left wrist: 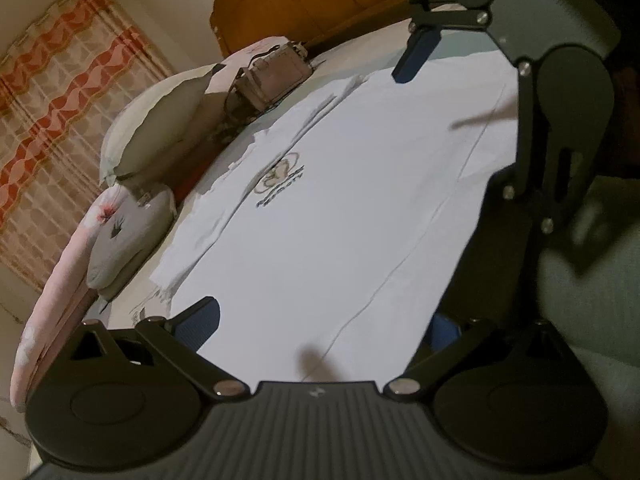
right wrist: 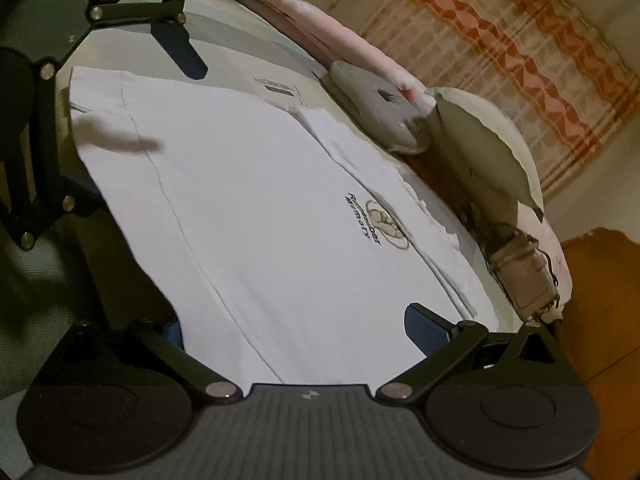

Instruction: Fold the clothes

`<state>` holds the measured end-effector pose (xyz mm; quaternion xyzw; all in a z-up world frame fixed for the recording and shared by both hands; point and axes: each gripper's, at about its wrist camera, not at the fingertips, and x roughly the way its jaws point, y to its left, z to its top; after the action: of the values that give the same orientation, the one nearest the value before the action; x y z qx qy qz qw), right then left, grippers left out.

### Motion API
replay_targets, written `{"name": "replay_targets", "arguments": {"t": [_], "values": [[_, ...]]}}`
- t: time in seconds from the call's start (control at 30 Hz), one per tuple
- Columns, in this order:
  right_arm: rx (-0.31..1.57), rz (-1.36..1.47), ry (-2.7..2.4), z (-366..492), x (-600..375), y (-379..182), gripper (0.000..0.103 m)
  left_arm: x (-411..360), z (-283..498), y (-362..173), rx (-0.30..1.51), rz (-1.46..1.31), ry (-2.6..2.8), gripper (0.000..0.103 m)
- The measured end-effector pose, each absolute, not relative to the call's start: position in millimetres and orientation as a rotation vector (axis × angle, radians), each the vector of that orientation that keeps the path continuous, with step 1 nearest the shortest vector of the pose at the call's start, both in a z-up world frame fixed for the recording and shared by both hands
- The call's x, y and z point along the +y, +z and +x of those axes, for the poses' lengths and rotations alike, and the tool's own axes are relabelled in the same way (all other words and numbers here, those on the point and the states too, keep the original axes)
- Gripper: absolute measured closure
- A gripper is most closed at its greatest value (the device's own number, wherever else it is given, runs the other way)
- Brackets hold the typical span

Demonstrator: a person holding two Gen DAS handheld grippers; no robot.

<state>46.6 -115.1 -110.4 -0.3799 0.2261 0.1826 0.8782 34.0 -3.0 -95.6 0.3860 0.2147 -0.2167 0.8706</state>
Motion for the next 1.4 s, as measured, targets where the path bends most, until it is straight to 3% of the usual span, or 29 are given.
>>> {"name": "replay_targets", "arguments": {"t": [0.33, 0.8, 1.2, 1.4], "values": [[0.481, -0.758, 0.384, 48, -120, -112, 0.000, -38, 39, -99, 0.392, 0.841, -0.507, 0.001], [0.431, -0.820, 0.288, 34, -154, -120, 0.000, 8, 36, -103, 0.395, 0.865, -0.383, 0.001], [0.392, -0.853, 0.251, 46, -148, -125, 0.000, -23, 45, -105, 0.335, 0.911, -0.410, 0.001], [0.397, -0.879, 0.200, 48, -165, -127, 0.000, 1, 43, -109, 0.320, 0.964, -0.339, 0.000]]}}
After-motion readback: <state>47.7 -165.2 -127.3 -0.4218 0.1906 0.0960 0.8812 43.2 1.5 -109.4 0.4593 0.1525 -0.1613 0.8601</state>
